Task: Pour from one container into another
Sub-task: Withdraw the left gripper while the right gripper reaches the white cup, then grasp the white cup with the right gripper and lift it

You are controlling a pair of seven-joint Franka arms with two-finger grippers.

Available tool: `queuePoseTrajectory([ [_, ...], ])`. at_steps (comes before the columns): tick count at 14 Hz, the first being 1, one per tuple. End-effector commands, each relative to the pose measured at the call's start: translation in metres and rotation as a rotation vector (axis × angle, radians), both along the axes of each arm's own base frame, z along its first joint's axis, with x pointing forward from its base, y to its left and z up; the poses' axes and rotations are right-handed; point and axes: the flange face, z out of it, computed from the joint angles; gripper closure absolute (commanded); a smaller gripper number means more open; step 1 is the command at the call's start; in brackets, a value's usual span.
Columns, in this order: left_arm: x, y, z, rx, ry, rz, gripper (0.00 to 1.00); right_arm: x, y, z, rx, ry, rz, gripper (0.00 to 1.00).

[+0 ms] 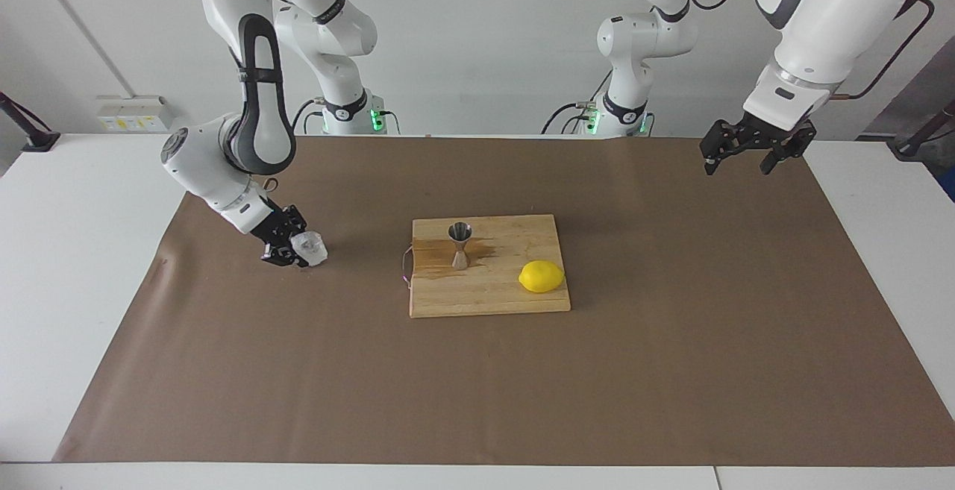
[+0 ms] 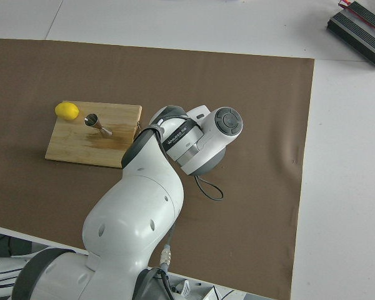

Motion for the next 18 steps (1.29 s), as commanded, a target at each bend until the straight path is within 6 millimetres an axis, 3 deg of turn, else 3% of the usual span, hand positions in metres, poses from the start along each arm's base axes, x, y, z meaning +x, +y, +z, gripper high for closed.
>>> queuePoseTrajectory([
  [1,-0.002,0.001,0.011,-0.032,0.011,0.0,0.0,0.006,0.029,0.027,0.011,-0.023,-0.044,1.0],
  [5,-0.01,0.004,0.008,-0.028,0.014,-0.007,0.0,0.023,0.056,0.054,0.002,-0.043,-0.044,1.0],
  [8,-0.014,0.0,0.007,-0.025,0.024,-0.004,0.0,0.038,0.088,0.082,-0.067,-0.006,-0.038,1.0],
  [13,-0.013,0.003,0.009,-0.071,0.025,0.017,0.0,0.053,0.154,0.138,-0.241,0.047,-0.091,1.0],
  [15,-0.013,-0.001,0.021,-0.072,0.059,0.009,0.0,0.057,0.187,0.159,-0.304,0.036,-0.094,1.0],
  [17,-0.01,-0.001,0.022,-0.071,0.044,0.006,0.0,0.055,0.222,0.169,-0.377,0.024,-0.108,1.0],
  [18,-0.012,-0.001,0.014,-0.066,0.057,0.003,0.0,0.053,0.229,0.172,-0.399,0.013,-0.097,1.0],
])
